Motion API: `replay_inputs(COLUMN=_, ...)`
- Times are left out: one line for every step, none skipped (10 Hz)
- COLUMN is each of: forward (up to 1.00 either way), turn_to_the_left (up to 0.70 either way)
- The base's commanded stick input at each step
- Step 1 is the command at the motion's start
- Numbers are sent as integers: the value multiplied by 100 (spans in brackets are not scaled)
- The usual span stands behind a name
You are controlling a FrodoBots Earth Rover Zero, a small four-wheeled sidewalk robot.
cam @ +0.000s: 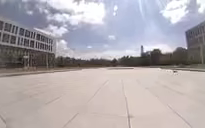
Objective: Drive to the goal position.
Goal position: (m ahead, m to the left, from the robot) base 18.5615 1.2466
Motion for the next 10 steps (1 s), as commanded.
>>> replay_inputs(forward=70, turn_to_the_left=0)
replay_inputs(forward=70, turn_to_the_left=0)
replay_inputs(forward=70, turn_to_the_left=0)
replay_inputs(forward=70, turn_to_the_left=0)
replay_inputs(forward=70, turn_to_the_left=0)
replay_inputs(forward=70, turn_to_the_left=0)
replay_inputs(forward=70, turn_to_the_left=0)
replay_inputs(forward=70, turn_to_the_left=0)
replay_inputs(forward=70, turn_to_the_left=0)
replay_inputs(forward=70, turn_to_the_left=0)
